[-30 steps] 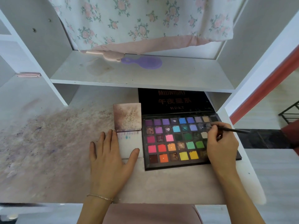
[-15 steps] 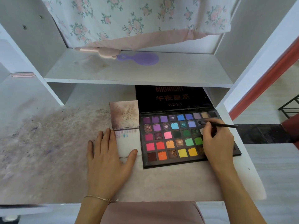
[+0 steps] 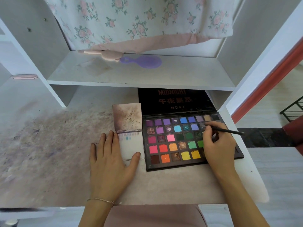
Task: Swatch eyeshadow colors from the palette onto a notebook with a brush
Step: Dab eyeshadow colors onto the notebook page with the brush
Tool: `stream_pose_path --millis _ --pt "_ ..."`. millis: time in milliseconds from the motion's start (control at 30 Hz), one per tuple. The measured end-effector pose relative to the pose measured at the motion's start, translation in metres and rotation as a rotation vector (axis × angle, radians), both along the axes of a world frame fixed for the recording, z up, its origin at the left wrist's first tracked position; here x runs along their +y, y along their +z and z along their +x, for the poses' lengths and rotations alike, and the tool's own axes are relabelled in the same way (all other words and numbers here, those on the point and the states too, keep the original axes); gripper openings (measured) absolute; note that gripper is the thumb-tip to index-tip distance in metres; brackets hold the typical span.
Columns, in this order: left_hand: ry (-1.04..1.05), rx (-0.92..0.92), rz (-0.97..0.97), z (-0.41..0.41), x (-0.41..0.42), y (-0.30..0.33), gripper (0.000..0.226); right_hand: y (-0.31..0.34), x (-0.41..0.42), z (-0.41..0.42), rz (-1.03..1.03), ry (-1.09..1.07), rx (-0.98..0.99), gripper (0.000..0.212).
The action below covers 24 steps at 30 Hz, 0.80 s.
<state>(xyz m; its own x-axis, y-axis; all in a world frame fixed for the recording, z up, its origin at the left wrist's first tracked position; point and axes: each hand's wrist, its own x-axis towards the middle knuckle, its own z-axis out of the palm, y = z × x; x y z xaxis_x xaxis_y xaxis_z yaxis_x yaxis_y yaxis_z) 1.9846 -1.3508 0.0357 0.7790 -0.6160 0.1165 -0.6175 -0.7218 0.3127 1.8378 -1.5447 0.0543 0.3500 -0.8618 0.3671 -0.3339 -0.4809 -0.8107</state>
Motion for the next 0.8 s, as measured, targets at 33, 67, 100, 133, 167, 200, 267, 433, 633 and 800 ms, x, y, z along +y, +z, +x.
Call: stream_pose_path --millis 33,67,100,133,167,200,267,433,633,800 --pt "-0.001 0.003 -0.003 0.0 0.0 0.0 0.096 0.001 0.005 0.002 0.016 0.027 -0.018 0.015" --pt "-0.002 0.002 -0.002 -0.001 0.0 0.0 0.096 0.003 0.01 0.004 0.028 0.056 -0.033 0.017" --pt "-0.001 -0.001 0.0 -0.001 -0.001 0.0 0.096 0.005 0.017 0.007 0.031 0.086 -0.044 0.019" --pt "0.001 -0.003 0.001 -0.001 -0.001 0.001 0.096 0.006 0.024 0.011 0.026 0.117 -0.052 0.021" --pt "0.002 -0.006 0.003 -0.001 -0.001 0.001 0.096 0.008 0.031 0.015 0.019 0.15 -0.061 0.024" --pt "0.002 -0.01 0.007 -0.001 -0.002 0.001 0.096 0.01 0.039 0.02 0.017 0.187 -0.073 0.028" --pt "0.002 -0.014 0.014 0.0 -0.001 0.0 0.096 0.013 0.053 0.031 0.033 0.269 -0.092 0.035" --pt "0.003 -0.029 0.01 -0.001 -0.001 0.001 0.095 0.013 0.075 0.062 0.145 0.387 -0.039 0.023" --pt "0.002 -0.036 0.011 0.0 0.0 0.001 0.095 0.012 0.081 0.085 0.191 0.447 0.001 0.023" --pt "-0.001 -0.034 -0.007 0.0 0.0 0.001 0.092 0.006 0.081 0.088 0.205 0.473 0.022 0.024"
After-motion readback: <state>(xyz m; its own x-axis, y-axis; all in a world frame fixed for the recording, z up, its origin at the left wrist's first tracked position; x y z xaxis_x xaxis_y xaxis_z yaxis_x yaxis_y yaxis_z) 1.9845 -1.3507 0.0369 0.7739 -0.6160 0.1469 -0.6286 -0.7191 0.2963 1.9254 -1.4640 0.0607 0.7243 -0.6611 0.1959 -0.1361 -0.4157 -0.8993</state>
